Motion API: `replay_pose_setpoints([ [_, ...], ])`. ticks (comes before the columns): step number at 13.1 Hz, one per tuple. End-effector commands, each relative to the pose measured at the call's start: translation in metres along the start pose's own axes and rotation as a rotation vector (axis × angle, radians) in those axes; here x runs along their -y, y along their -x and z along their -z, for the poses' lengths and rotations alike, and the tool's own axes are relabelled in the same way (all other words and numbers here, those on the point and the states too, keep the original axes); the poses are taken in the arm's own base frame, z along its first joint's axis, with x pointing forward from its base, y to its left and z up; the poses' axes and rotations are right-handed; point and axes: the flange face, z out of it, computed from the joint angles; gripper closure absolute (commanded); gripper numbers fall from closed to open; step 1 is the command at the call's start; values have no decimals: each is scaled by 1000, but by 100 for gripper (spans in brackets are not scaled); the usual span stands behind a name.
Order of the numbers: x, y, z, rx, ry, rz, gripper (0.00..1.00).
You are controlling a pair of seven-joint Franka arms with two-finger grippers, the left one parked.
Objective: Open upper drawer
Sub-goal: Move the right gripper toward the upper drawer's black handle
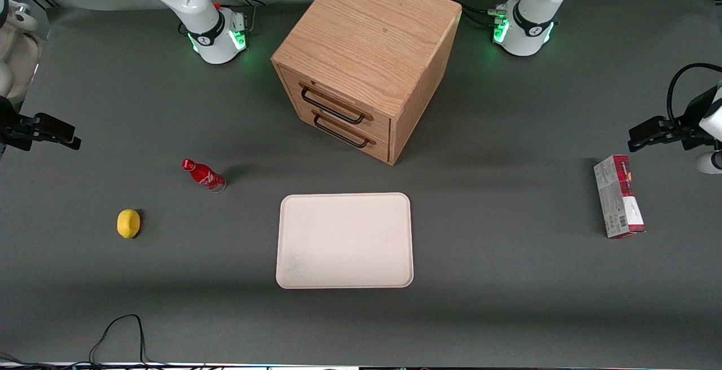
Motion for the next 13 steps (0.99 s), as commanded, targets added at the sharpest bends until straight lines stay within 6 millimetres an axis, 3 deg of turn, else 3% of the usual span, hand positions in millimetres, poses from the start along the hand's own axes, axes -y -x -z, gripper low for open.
replay_pose_setpoints([
  [1,38,-29,3,-25,4,44,0],
  [5,144,-35,0,-38,-9,230,0],
  [11,321,13,-16,-12,-37,656,0],
  [13,353,24,-27,2,-37,791,0],
])
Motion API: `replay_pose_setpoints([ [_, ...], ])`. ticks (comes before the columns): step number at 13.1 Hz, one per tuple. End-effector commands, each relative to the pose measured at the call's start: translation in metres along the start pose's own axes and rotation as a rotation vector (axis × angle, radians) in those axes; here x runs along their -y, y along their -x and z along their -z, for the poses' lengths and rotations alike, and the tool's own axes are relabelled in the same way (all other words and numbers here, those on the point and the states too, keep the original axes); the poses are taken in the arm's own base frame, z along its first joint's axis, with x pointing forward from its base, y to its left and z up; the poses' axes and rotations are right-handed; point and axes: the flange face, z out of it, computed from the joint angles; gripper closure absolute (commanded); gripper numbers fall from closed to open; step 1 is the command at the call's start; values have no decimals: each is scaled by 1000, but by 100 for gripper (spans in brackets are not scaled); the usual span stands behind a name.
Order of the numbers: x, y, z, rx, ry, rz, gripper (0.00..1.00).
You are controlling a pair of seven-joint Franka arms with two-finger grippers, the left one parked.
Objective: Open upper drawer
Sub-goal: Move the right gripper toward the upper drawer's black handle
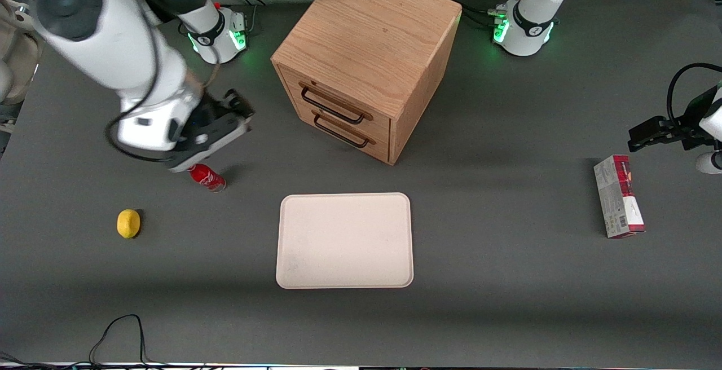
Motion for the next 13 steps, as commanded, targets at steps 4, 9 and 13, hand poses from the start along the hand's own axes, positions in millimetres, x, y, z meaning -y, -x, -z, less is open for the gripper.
replay_pose_setpoints([
  [4,54,-22,-20,20,4,251,0],
  [9,74,-36,-38,4,0,380,0],
  [13,104,-42,-57,30,-25,423,0],
])
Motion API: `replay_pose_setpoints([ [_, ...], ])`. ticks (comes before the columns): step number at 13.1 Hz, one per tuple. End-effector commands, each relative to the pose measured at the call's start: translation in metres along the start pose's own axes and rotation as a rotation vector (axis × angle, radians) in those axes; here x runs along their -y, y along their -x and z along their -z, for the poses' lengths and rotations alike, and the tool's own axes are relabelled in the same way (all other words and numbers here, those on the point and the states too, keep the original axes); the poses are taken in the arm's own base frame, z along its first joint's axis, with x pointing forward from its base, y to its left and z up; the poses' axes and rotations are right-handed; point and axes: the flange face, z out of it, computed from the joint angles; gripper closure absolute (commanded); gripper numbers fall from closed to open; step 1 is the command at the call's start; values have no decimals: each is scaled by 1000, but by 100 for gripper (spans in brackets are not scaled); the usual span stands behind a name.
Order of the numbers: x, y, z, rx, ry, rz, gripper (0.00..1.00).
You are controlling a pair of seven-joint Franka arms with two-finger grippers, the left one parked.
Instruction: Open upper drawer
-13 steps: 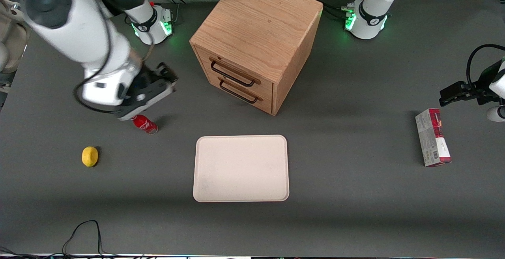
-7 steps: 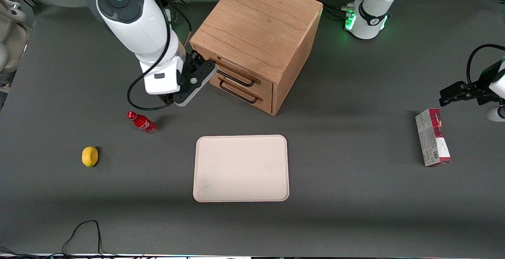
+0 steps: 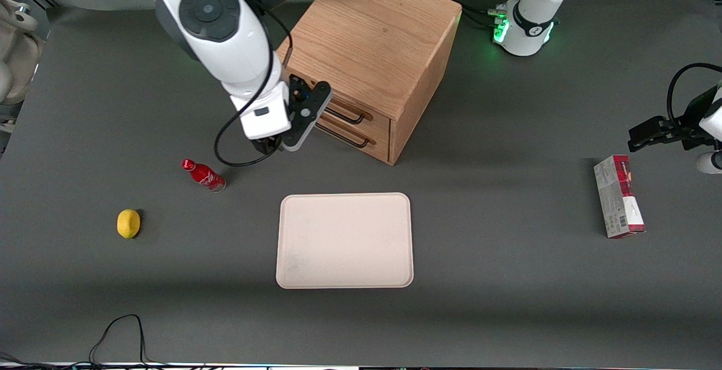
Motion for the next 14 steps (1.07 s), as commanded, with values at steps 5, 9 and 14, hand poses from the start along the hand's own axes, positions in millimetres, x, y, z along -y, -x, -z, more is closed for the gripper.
replay_pose_setpoints([
  [5,19,-11,-15,-18,-141,25,0],
  [9,22,-7,-31,19,-168,23,0],
  [14,35,8,-34,3,-210,10,0],
])
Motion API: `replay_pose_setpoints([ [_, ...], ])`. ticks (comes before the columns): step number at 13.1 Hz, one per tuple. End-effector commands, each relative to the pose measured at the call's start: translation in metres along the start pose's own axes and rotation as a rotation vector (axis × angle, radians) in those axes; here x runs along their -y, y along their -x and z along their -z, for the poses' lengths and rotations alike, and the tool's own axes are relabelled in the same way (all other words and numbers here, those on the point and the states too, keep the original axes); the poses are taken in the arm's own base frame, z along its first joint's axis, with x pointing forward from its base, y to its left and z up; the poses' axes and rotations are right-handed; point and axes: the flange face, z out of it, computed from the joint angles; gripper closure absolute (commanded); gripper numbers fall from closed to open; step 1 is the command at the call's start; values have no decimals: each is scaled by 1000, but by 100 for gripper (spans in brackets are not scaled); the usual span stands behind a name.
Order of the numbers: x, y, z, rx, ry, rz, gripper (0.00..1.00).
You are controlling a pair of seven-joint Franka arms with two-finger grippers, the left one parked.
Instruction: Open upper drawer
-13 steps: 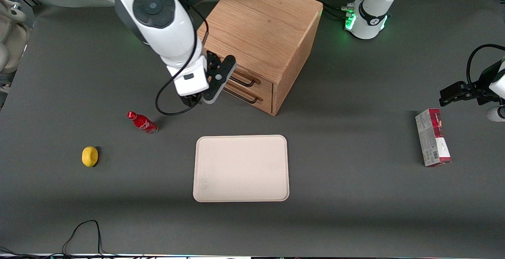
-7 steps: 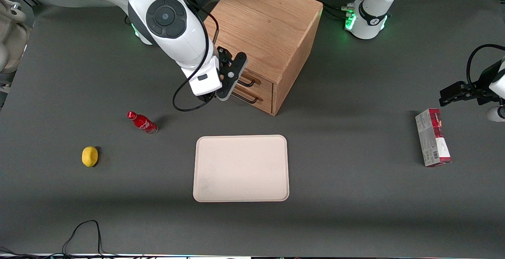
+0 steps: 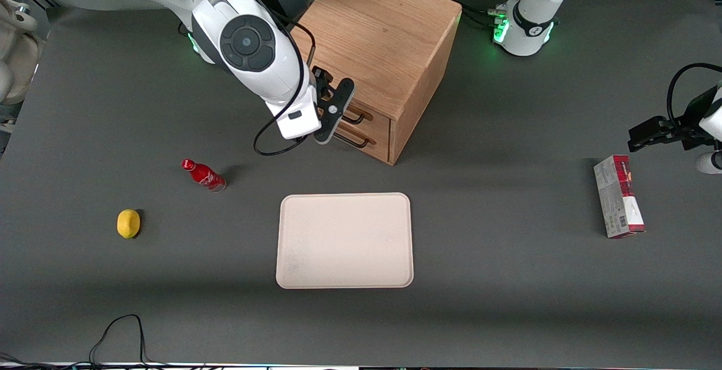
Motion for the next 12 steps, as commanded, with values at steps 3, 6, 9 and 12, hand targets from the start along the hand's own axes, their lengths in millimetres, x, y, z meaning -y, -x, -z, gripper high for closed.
replay_pose_setpoints([
  [3,6,16,2,-29,-17,12,0],
  [6,-2,26,-31,-56,11,24,0],
  [9,-5,24,-38,-65,15,21,0],
  [12,-8,21,-52,-65,15,31,0],
])
